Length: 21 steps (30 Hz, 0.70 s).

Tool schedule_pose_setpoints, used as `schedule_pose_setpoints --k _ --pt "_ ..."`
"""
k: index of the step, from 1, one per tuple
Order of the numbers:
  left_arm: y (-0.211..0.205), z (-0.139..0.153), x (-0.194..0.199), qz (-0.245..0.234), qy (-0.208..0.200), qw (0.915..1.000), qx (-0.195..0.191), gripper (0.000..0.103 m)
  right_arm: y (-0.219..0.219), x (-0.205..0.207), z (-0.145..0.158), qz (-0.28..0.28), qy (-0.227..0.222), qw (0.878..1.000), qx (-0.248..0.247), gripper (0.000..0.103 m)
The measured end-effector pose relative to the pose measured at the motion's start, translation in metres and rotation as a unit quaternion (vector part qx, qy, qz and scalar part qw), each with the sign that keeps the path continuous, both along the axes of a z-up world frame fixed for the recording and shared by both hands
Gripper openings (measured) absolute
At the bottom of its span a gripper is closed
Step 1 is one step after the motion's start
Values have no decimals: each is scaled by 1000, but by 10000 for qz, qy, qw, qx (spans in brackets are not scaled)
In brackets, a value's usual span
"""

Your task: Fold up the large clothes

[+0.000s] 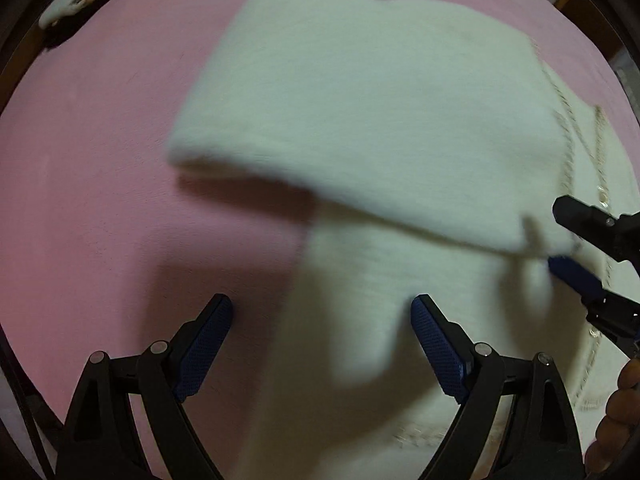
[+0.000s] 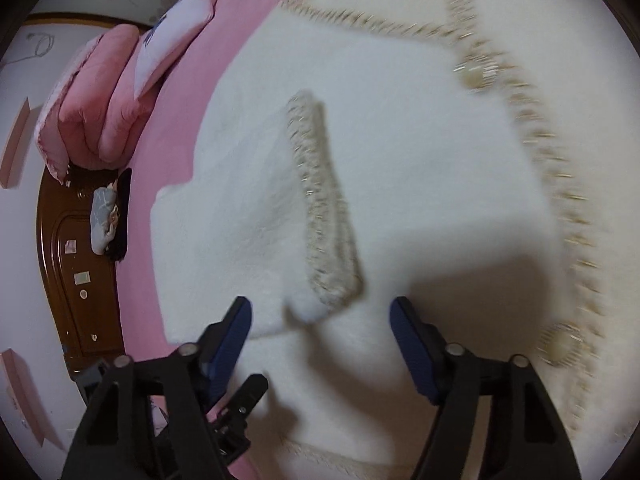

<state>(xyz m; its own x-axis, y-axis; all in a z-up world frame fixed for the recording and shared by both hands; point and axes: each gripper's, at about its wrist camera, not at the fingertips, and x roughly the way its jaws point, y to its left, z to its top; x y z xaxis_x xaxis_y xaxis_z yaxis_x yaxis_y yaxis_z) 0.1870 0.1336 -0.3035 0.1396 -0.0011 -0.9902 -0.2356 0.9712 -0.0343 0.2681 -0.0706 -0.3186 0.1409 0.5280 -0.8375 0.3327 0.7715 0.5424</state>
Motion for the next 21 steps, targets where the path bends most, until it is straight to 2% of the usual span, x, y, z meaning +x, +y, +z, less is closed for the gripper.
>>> schedule_pose_setpoints --k 2,4,7,12,16,18,21 --pt "13 -1 -1 188 -143 9994 -250 90 12 9 -2 56 3 9998 -173 11" --pt "20 0 0 341 -266 9985 -323 90 16 15 4 49 -143 9997 -204 9" --pt "24 1 1 504 -308 9980 -230 90 14 25 30 -5 -562 9981 -236 8" --pt "17 5 0 677 -431 9966 -159 90 -7 48 93 -179 -1355 9901 -318 8" --pt "23 9 -6 761 -458 9960 -136 89 -37 49 139 -425 -1858 9796 -631 8" --pt "20 10 -9 766 -470 9959 -127 90 -54 42 149 -599 -1950 9760 -768 8" --pt "13 12 -11 747 -474 9961 -69 90 -87 23 148 -947 -1762 9736 -1103 8"
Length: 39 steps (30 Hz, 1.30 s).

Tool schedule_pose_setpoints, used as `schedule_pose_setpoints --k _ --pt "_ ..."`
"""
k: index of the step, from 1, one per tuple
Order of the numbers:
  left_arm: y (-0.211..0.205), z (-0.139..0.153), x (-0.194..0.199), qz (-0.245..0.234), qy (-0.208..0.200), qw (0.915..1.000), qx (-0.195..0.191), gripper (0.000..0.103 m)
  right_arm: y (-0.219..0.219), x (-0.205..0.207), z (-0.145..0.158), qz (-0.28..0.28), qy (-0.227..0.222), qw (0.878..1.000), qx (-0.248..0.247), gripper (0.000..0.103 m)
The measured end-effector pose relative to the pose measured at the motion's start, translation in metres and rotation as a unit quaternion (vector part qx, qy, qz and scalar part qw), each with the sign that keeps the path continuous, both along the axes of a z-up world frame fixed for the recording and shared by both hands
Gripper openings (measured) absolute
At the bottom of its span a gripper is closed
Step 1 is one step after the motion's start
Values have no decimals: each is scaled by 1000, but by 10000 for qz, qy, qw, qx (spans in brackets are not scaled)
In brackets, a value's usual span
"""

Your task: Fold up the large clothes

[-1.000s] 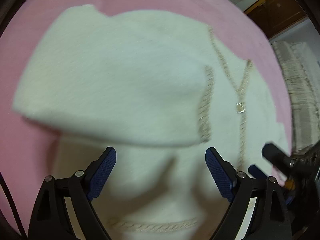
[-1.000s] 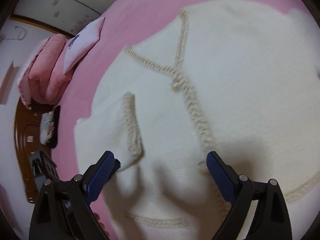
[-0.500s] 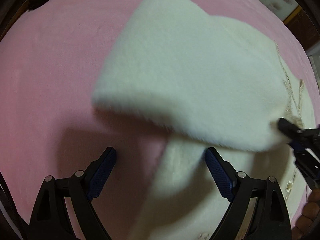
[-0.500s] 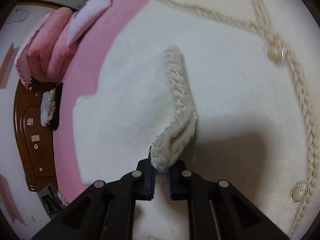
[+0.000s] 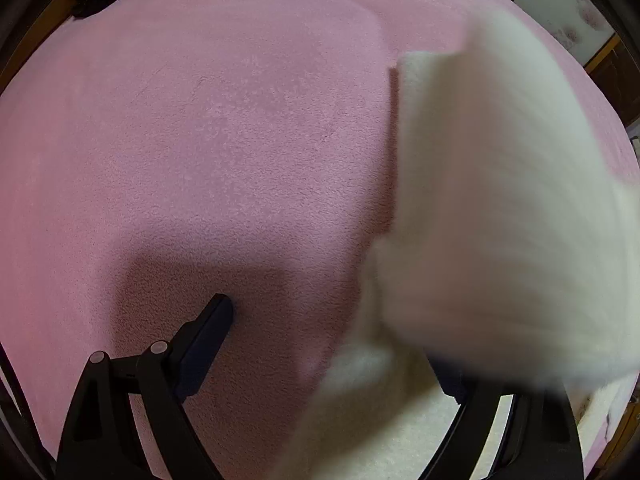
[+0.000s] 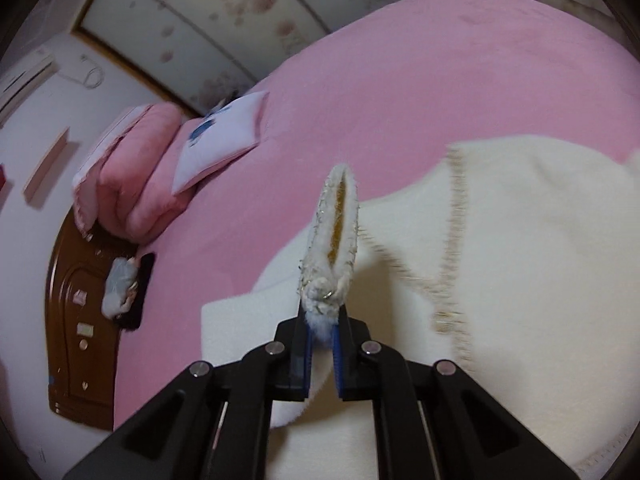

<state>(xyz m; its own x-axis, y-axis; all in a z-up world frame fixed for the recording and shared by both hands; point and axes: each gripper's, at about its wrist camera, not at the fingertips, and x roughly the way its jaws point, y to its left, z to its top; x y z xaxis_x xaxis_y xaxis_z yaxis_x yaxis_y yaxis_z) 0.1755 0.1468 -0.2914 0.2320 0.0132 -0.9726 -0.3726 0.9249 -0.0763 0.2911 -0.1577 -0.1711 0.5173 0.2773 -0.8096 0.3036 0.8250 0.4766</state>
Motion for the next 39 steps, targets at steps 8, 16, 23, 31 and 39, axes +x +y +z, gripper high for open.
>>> schedule_pose_setpoints --k 8,16,23,31,39 --pt "-14 7 -6 -143 26 9995 271 90 -54 -52 -66 -617 911 9925 -528 8" --pt "-31 25 35 -234 143 9989 372 88 -41 -45 -108 -586 1352 9838 -1021 9" --pt "-49 63 12 -662 -195 9954 666 62 -59 -67 -86 -642 1143 9833 -1261 18" --pt "-94 100 9 -1624 -529 9832 641 35 -57 -82 -52 -534 608 9794 -1850 22" --pt "-153 86 30 -2555 -393 9652 -389 15 41 -62 -106 1363 999 9855 -150 15"
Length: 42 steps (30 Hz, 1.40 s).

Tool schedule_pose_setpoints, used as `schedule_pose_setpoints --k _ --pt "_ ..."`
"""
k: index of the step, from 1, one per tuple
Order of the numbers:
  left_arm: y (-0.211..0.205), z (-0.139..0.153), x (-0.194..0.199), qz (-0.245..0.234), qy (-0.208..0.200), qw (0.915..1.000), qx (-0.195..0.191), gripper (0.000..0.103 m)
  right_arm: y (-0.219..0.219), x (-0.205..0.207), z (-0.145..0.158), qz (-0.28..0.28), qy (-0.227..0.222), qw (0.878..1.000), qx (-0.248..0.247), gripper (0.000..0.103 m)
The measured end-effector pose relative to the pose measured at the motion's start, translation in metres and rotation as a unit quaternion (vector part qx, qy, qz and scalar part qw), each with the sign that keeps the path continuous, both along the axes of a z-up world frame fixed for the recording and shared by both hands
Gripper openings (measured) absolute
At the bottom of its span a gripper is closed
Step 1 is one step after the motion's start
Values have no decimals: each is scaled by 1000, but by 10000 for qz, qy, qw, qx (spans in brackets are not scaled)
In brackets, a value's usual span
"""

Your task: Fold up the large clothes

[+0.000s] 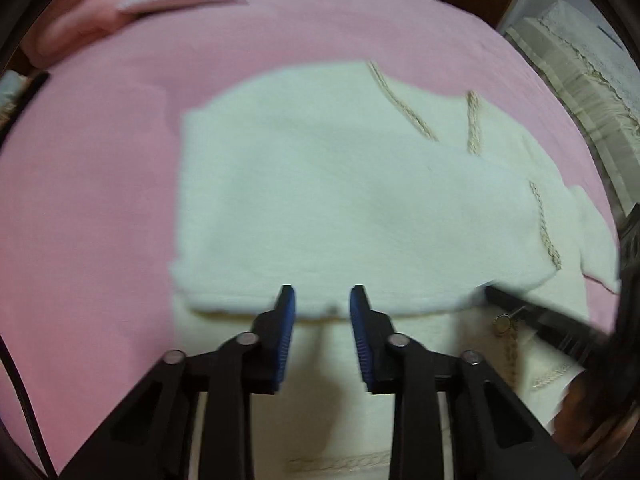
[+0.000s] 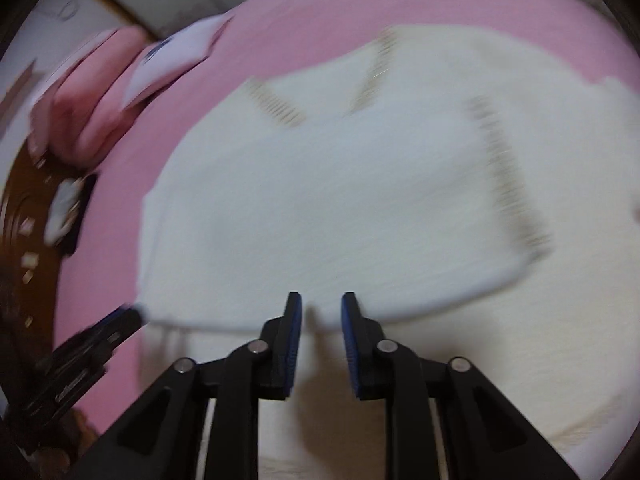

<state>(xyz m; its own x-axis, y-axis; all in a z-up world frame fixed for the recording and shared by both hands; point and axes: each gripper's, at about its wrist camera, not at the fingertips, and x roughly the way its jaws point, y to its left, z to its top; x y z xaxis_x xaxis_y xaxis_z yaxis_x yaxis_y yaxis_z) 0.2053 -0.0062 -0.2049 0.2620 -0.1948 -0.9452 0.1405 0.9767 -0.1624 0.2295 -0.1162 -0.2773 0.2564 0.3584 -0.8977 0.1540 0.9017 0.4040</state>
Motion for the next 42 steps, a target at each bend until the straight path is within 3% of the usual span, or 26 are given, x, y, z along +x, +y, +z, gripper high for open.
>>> schedule_pose_setpoints --k 1,5,6,7,10,13,16,17,20,22,25,28,30,31,34,37,39,42 --pt "-5 -9 4 7 155 9999 19 9 12 0 -5 133 11 9999 51 15" --pt "-19 -40 12 -17 592 9974 398 9 36 3 -22 344 120 9992 162 15" --pt "-16 -42 14 36 641 9971 407 9 33 4 -24 329 121 9993 100 12" --pt "-12 -42 18 99 673 9970 357 9 27 2 -24 279 105 9995 74 2" --pt "8 -39 25 589 711 9956 191 8 -18 -4 -22 -241 -49 9997 38 0" --pt "29 -33 31 917 534 9930 518 7 -85 -21 -20 -1123 -193 9935 77 0" --pt "49 -35 35 1042 567 9925 309 4 -137 -38 -14 -1868 -31 9743 -1259 0" --pt "51 -33 34 1080 570 9922 267 3 -154 -43 -13 -2137 146 9624 -1669 0" --pt "44 -22 33 961 424 9931 515 4 -184 -51 -3 -2580 128 9500 -1752 0" --pt "43 -13 29 792 282 9947 594 4 -178 -47 10 -2470 -137 9521 -1795 1" --pt "20 7 33 528 127 9985 36 6 -143 -28 26 -1840 -741 9705 -1372 1" --pt "9 11 47 398 174 9981 -428 8 -93 3 10 -926 -739 9929 -51 1" --pt "1 8 57 316 162 9986 -401 8 -53 22 -11 -366 -529 9953 728 1" --pt "-12 -10 63 287 157 9989 -327 8 -34 30 -20 -75 -414 9948 927 1" --pt "-27 -35 85 242 243 9993 -122 8 16 51 -42 701 -283 9940 796 1" --pt "-15 -50 92 382 231 9990 -76 8 5 76 -46 529 -443 9958 600 0" --pt "-3 -54 96 528 187 9981 -257 8 -34 92 -46 -159 -512 9977 416 0" --pt "18 -63 100 795 168 9953 -527 8 -111 94 -46 -1290 -648 9884 462 0"
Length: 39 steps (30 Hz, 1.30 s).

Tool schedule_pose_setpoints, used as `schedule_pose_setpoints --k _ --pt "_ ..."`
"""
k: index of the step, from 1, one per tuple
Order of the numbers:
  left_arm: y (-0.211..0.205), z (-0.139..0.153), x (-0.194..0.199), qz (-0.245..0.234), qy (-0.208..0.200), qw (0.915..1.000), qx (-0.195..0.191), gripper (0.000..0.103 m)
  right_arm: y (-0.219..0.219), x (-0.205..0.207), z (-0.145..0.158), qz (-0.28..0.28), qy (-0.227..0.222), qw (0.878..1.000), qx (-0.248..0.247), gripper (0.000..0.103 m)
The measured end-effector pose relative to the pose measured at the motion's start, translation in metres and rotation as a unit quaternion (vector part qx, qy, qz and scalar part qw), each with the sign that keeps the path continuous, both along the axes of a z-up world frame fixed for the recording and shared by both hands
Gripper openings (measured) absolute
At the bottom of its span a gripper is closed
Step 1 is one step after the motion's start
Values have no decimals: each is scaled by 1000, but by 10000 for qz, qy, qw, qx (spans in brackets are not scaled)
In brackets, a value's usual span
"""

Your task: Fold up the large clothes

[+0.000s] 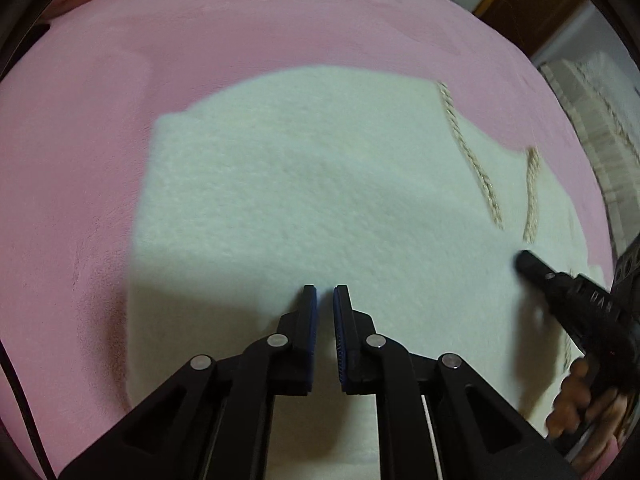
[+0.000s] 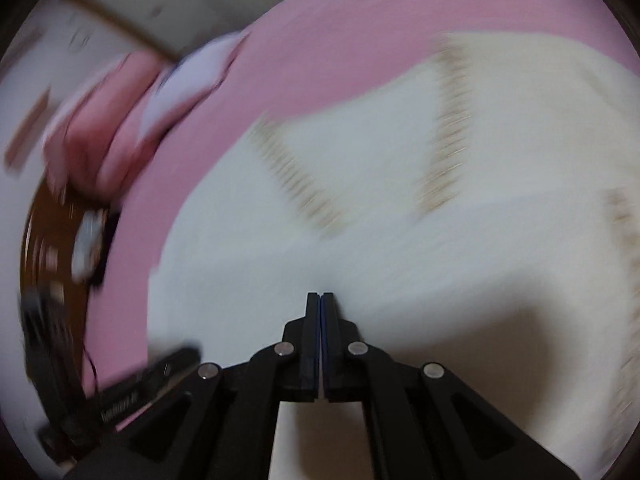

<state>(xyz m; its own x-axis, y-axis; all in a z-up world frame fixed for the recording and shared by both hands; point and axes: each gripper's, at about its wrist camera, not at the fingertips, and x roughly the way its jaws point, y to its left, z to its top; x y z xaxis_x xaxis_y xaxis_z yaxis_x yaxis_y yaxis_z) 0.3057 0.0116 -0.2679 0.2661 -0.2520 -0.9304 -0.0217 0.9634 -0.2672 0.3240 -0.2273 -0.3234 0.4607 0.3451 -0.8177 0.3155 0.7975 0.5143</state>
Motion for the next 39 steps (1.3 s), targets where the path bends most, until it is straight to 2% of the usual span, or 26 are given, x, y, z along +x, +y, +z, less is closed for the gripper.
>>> schedule_pose_setpoints --k 3,4,6,8,11,14,15,17,18,20,21,24,30,34,35,39 --pt "19 2 1 226 -104 9997 -88 6 -55 -8 3 -743 213 9933 -859 0" --pt "20 -7 6 322 -181 9993 3 6 -69 -12 3 -868 276 9909 -996 0" --pt "27 -5 9 538 -360 9971 410 6 -93 -22 5 -961 287 9898 -1011 0" --pt "38 -1 8 589 -414 9957 586 6 -97 -29 6 -1032 499 9823 -1479 0" --pt "44 1 7 664 -406 9957 500 6 -101 -38 11 -1035 427 9824 -1498 0" --pt "37 8 3 692 -383 9942 724 8 -79 -49 30 -1208 345 9767 -1739 0" --pt "22 6 4 731 -369 9933 812 9 -73 -54 35 -1203 276 9768 -1752 1" --pt "15 9 -2 756 -254 9924 940 29 -66 -77 45 -1101 148 9787 -1728 3" --pt "10 11 -7 770 -141 9912 1066 34 -53 -80 48 -1029 155 9800 -1695 3" --pt "-12 10 -18 770 47 9879 1345 58 -31 -87 50 -893 274 9845 -1488 3" --pt "-13 15 -25 761 85 9866 1438 63 -25 -99 49 -853 346 9869 -1324 3" --pt "-35 19 -47 657 246 9823 1740 66 -10 -131 42 -615 610 9914 -977 3" --pt "-80 24 -94 402 820 9751 2021 69 -7 -180 40 -39 1147 9903 -784 6" --pt "-113 32 -123 304 943 9749 1996 70 -25 -212 52 98 1166 9911 -627 40" --pt "-124 34 -131 279 1008 9744 1991 71 -32 -218 55 99 1168 9911 -632 44" --pt "-158 37 -150 259 1332 9719 1922 75 -70 -239 69 168 1276 9896 -639 44"
